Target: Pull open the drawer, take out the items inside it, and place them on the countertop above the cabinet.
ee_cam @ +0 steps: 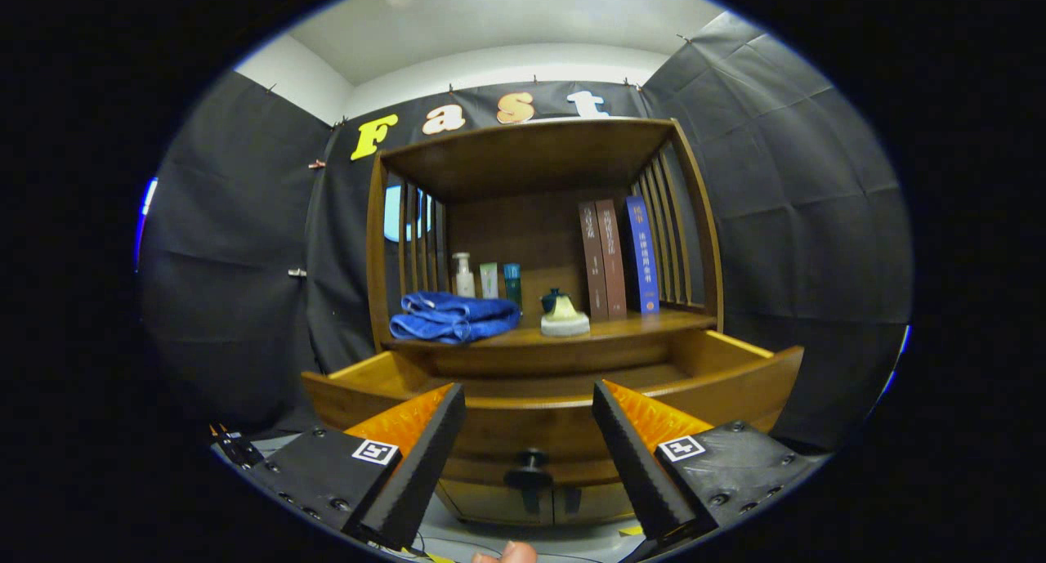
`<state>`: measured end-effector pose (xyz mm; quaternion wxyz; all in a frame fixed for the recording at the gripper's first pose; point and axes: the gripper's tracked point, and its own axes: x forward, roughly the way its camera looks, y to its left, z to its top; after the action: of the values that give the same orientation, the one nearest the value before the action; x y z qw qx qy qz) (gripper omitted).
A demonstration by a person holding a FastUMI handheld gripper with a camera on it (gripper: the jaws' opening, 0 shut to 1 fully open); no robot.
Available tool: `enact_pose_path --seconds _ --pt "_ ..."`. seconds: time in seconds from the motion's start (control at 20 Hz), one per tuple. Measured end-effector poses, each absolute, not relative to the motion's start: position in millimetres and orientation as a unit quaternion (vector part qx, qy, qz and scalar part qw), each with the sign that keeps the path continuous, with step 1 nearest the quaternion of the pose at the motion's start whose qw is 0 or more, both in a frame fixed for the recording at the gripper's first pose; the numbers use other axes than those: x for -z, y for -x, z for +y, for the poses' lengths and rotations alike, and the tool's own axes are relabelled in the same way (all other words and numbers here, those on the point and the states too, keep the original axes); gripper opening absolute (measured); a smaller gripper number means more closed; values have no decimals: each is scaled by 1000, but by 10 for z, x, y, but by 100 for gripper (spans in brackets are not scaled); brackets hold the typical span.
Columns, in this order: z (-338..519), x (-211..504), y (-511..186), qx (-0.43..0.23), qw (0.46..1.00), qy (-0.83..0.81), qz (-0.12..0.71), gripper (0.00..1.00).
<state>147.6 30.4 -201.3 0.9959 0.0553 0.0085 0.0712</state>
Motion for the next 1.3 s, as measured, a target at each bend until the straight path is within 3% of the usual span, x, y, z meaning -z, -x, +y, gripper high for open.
enact_pose_path --seconds 0.4,1.3 --pt "330 2618 -1744 -42 997 -26 59 99" --pt "348 2560 -2659 -29 997 -37 53 99"
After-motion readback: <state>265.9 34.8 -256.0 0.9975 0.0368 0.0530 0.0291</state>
